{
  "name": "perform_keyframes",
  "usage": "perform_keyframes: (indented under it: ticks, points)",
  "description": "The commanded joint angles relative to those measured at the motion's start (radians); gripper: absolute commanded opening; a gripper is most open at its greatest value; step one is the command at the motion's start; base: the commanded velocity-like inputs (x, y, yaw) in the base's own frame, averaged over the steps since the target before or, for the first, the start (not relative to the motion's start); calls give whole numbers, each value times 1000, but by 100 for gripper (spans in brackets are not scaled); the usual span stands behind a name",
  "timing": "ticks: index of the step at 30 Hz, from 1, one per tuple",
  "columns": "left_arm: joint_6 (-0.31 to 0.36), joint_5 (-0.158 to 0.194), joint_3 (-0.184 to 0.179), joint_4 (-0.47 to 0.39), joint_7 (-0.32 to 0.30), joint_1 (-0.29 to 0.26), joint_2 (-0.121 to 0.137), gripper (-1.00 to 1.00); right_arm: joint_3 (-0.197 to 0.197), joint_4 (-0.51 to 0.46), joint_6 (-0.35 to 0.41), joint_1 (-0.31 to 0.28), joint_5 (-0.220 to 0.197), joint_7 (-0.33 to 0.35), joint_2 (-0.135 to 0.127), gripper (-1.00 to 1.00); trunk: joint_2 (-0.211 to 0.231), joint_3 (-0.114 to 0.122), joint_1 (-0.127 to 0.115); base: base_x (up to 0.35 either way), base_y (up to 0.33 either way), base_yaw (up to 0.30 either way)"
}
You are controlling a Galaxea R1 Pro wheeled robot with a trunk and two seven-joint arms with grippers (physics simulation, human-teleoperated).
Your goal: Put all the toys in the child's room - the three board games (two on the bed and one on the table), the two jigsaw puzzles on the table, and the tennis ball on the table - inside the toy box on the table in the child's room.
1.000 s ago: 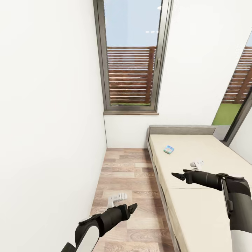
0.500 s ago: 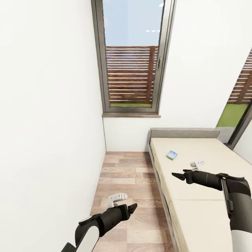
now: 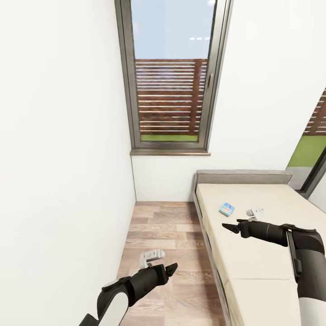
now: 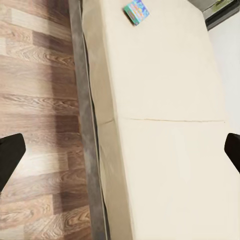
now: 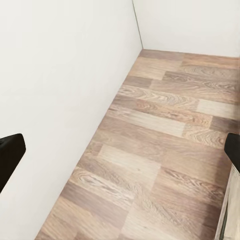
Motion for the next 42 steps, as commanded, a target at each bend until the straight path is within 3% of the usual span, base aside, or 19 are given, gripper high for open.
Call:
perform_keyframes:
  ticks: [1, 42]
  points:
    - [3, 11, 0, -1, 9, -1, 0, 100, -1, -1, 6, -1, 9, 9, 0, 100, -2, -2, 1, 335, 0, 0]
    - [3, 11, -1, -1, 9, -1, 0, 100, -1, -1, 6, -1, 9, 9, 0, 100, -2, -2, 1, 335, 0, 0]
